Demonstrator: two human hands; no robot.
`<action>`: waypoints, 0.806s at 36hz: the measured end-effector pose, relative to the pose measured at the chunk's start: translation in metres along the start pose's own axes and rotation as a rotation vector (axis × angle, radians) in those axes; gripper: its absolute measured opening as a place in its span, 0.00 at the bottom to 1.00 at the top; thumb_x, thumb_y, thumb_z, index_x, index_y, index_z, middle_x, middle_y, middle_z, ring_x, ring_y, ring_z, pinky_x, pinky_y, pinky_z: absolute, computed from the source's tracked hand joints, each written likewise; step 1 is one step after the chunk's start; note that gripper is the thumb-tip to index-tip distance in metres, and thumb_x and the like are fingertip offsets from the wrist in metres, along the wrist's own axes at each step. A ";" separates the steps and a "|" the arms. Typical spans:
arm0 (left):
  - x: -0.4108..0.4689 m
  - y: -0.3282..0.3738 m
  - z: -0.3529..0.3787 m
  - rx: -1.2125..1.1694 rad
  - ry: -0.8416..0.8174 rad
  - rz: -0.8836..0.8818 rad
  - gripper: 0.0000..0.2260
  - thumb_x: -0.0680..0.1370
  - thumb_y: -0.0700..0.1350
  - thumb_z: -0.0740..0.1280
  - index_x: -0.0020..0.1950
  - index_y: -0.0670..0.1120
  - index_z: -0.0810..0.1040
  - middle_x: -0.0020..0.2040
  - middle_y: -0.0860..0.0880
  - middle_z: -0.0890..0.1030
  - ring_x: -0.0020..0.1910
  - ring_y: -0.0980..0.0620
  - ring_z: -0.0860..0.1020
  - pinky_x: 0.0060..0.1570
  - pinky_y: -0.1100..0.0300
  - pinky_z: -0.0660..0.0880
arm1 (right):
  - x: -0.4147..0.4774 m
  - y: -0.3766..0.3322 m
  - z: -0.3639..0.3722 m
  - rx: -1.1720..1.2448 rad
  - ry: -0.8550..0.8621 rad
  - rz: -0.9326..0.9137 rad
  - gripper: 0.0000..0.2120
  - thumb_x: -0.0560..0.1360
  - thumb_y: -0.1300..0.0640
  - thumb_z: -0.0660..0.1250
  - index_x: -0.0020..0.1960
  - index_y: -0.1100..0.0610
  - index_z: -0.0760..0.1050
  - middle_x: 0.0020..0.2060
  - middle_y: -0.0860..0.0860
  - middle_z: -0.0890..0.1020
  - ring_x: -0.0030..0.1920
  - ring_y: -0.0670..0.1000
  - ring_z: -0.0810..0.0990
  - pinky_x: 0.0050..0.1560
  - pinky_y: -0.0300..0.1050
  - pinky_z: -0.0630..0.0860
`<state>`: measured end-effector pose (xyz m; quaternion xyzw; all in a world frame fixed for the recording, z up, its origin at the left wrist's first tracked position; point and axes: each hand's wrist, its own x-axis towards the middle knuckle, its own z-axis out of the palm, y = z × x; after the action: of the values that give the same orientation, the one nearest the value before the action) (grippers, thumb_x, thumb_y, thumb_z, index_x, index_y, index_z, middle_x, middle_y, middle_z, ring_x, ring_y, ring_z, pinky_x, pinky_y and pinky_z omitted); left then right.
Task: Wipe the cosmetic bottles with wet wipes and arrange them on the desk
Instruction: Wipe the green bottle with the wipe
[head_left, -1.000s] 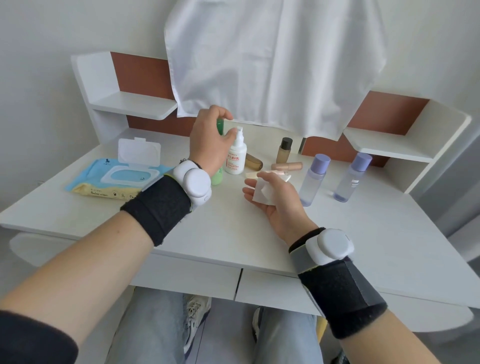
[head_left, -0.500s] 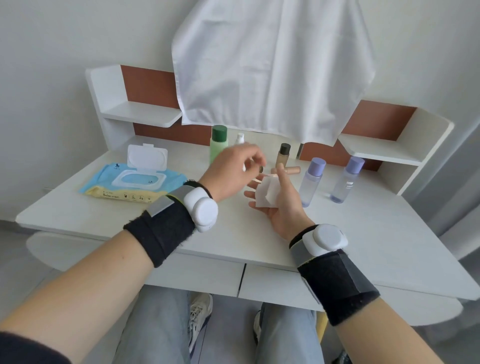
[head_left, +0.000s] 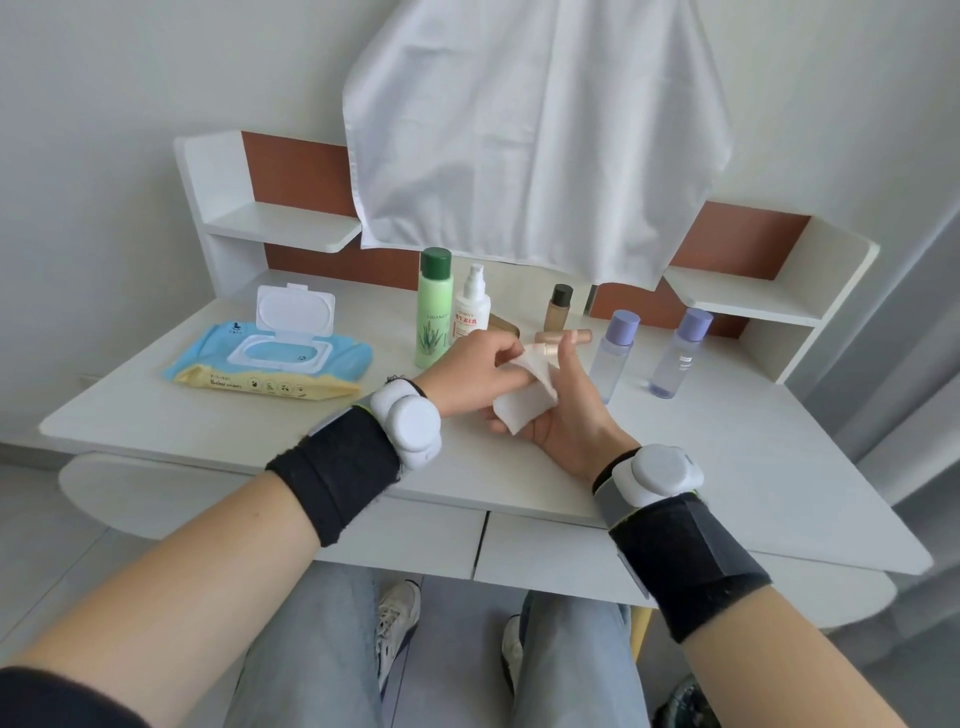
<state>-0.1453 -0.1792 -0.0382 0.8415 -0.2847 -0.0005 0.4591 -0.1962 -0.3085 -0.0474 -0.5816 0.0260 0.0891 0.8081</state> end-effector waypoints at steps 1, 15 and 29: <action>0.002 -0.001 -0.001 -0.053 0.016 -0.050 0.12 0.75 0.43 0.69 0.42 0.34 0.74 0.36 0.46 0.71 0.36 0.50 0.69 0.37 0.58 0.64 | 0.000 0.000 -0.003 0.000 -0.021 0.006 0.39 0.78 0.31 0.42 0.62 0.59 0.76 0.51 0.61 0.83 0.44 0.60 0.83 0.40 0.51 0.81; 0.001 -0.014 0.002 -0.535 0.017 -0.444 0.12 0.77 0.51 0.68 0.52 0.42 0.79 0.45 0.45 0.81 0.45 0.47 0.80 0.40 0.59 0.75 | -0.014 0.011 -0.012 -0.121 0.062 -0.069 0.11 0.82 0.57 0.61 0.58 0.61 0.77 0.50 0.57 0.84 0.46 0.55 0.83 0.45 0.44 0.80; -0.007 0.006 0.014 -0.441 -0.166 -0.245 0.07 0.79 0.44 0.66 0.55 0.43 0.77 0.44 0.44 0.82 0.37 0.50 0.81 0.32 0.59 0.78 | -0.045 0.004 -0.030 -0.191 0.170 -0.068 0.10 0.80 0.58 0.65 0.58 0.62 0.76 0.46 0.58 0.82 0.37 0.51 0.79 0.35 0.39 0.78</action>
<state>-0.1574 -0.1893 -0.0439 0.7464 -0.2102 -0.1871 0.6030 -0.2393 -0.3407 -0.0541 -0.6618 0.0659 0.0139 0.7466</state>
